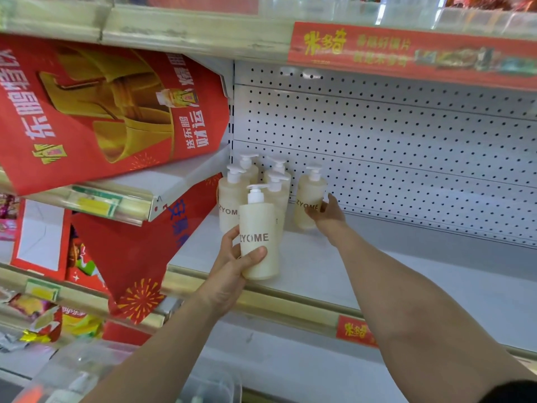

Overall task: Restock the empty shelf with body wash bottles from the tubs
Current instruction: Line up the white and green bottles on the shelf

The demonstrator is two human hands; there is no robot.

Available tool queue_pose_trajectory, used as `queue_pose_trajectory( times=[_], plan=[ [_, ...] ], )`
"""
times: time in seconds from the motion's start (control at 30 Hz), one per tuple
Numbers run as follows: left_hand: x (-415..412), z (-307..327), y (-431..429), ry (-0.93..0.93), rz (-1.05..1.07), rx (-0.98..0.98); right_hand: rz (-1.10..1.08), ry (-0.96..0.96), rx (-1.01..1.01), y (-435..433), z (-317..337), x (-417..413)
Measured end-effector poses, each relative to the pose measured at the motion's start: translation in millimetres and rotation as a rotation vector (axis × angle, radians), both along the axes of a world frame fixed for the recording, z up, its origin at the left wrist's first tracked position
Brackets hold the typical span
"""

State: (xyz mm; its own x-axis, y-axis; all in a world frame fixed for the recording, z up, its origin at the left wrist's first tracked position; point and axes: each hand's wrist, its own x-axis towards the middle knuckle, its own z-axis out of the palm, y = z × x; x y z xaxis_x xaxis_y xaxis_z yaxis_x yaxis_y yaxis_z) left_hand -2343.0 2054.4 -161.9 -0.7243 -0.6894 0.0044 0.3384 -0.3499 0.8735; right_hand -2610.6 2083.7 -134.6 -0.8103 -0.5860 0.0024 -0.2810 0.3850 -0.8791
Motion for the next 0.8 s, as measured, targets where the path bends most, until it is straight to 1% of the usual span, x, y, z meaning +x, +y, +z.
queue_pose_trajectory(
  times=[0.13,0.2,0.33,0.4,0.5,0.57,0.7,0.8],
  plan=[
    [1.0,1.6,1.6,-0.008,-0.012,-0.009,-0.031,-0.062,0.007,9.1,4.8,5.3],
    [1.9,2.9,2.8,-0.018,-0.019,-0.019,-0.056,-0.096,-0.041,16.7,7.9,13.6],
    [3.1,4.5,3.4,-0.049,-0.045,-0.052,-0.046,-0.089,-0.137,36.3,21.8,43.1],
    [3.6,5.3,3.7,-0.070,-0.060,-0.070,0.020,-0.133,-0.168,47.6,32.9,65.3],
    [2.1,6.9,7.5,-0.097,-0.077,-0.105,0.254,-0.285,-0.175,67.3,46.9,101.8],
    [0.2,8.0,12.2,-0.094,-0.100,-0.126,0.371,-0.331,-0.138,78.6,50.1,117.4],
    [-3.9,9.6,21.2,-0.079,-0.133,-0.151,0.433,-0.323,-0.079,91.6,49.5,127.1],
    [-5.8,12.4,26.6,-0.100,-0.146,-0.230,0.430,-0.298,-0.035,95.5,48.9,126.6]
  ],
)
